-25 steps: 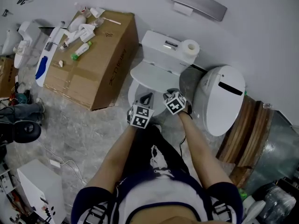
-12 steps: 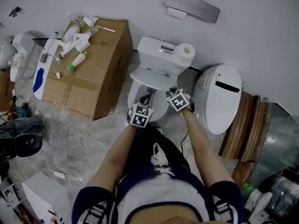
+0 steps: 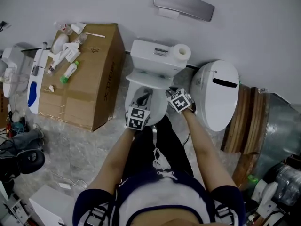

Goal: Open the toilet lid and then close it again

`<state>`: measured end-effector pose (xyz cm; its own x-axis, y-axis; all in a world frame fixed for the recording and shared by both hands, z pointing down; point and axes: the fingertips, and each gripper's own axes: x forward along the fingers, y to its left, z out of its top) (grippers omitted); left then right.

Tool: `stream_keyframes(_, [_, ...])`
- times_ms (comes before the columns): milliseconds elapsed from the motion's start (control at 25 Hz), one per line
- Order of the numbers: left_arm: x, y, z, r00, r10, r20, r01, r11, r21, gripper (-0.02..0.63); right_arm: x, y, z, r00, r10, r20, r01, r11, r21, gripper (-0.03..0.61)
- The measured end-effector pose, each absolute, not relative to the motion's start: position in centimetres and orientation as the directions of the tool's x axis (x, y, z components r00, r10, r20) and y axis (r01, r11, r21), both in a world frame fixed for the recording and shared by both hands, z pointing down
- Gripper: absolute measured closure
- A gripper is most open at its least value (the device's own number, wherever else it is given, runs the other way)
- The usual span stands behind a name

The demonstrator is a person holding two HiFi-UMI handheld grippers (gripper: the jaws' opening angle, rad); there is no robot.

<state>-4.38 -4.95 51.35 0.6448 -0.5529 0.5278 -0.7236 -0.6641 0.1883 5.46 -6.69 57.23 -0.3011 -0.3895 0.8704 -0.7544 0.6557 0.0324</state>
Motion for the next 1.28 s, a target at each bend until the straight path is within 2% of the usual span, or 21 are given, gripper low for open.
stream_keyframes(480, [-1.9,-10.0,49.3,0.64,-0.599,0.482,-0.747,-0.633,0.204,0.607,6.8,-10.0,56.1,-0.339,-0.389,0.856,-0.759,0.651,-0.005,0.495])
stream_keyframes(880, [0.6,-11.6,49.2,0.652,-0.576,0.493,-0.729,-0.655,0.2,0.607,7.7,-13.1,55.7,-0.326,-0.41,0.852,-0.726,0.686,0.053,0.499])
stream_keyframes(1280, [0.9,-13.6,48.5,0.631,-0.603,0.488,-0.747,-0.642,0.174,0.607,9.0,-16.2,55.3,-0.273,-0.456,0.847,-0.724,0.677,0.131,0.512])
